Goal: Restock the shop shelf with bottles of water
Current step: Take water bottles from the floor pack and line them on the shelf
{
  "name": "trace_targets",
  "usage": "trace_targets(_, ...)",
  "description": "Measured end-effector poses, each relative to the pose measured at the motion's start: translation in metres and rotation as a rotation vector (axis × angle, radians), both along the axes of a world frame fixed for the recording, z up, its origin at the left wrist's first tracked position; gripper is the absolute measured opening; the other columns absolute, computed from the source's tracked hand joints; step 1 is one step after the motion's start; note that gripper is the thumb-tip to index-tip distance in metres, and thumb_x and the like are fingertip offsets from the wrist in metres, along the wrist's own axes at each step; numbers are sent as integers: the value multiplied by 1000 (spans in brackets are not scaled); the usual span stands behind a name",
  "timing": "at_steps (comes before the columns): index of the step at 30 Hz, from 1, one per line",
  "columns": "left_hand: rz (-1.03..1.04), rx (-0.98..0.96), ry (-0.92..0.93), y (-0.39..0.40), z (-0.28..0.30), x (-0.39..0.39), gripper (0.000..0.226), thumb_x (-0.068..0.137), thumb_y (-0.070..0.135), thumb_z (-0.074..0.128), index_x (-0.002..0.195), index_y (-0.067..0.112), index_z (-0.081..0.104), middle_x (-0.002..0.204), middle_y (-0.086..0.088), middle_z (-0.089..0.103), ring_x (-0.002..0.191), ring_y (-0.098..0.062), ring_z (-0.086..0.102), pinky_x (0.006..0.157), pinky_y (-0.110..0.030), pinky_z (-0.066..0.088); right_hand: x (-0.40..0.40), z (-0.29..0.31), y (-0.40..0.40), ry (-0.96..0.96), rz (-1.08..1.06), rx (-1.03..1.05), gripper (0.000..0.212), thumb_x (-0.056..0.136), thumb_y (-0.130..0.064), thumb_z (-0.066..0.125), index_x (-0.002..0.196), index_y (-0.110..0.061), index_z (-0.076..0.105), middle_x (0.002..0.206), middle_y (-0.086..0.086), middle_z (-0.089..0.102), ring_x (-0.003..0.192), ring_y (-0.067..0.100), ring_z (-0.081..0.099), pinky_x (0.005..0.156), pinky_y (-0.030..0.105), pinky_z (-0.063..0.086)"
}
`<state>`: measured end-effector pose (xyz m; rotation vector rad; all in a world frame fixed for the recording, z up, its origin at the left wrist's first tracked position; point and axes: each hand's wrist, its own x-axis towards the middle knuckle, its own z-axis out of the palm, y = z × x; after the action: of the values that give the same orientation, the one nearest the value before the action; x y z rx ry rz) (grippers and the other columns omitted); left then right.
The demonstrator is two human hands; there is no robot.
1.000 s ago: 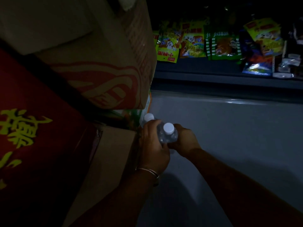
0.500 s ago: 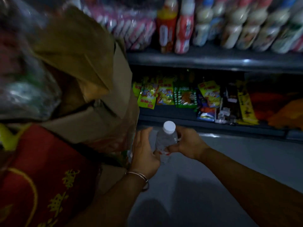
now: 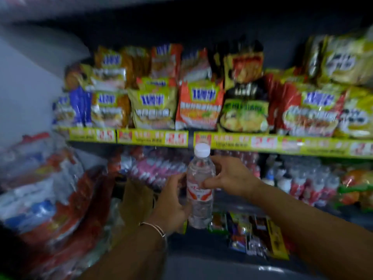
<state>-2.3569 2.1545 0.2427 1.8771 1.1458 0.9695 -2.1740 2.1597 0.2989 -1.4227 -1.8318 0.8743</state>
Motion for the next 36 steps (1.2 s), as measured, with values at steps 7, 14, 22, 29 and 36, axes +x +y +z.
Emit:
trace_targets(7, -30, 191, -117, 44, 187, 5, 42, 83, 10, 67, 107, 34, 42, 110, 17, 53, 97, 2, 56, 77, -12, 48, 3, 190, 49, 128, -61, 230, 24, 65, -19, 82, 85, -21, 68, 90, -2, 73, 85, 14, 69, 83, 38, 55)
trace_targets(14, 19, 354, -191, 93, 329, -14, 37, 80, 11, 70, 103, 30, 49, 103, 4, 61, 98, -16, 60, 87, -31, 51, -21, 339, 92, 265, -95, 393, 33, 72, -19, 77, 95, 2, 68, 83, 12, 74, 75, 24, 72, 76, 41, 59)
trace_targets(22, 107, 562, -244, 166, 440, -43, 31, 82, 19, 69, 108, 17, 53, 101, 4, 57, 91, -6, 55, 82, -17, 50, -56, 460, 159, 255, -107, 561, 38, 75, -27, 74, 97, 3, 67, 85, 15, 72, 71, 25, 69, 76, 42, 56)
trace_targets(29, 133, 575, -172, 242, 470, -52, 34, 80, 10, 70, 106, 18, 49, 98, 5, 52, 90, -8, 52, 76, -11, 45, -72, 503, 224, 201, -185, 555, 39, 79, -26, 73, 102, 4, 66, 88, 16, 72, 69, 22, 68, 70, 36, 56)
trace_targets(36, 212, 571, -73, 287, 454, -43, 38, 75, 11, 74, 102, 15, 48, 98, 0, 50, 87, -14, 50, 70, -12, 43, -75, 488, 266, 158, -221, 459, 21, 83, -23, 70, 92, -5, 63, 80, 9, 72, 70, 21, 71, 72, 36, 58)
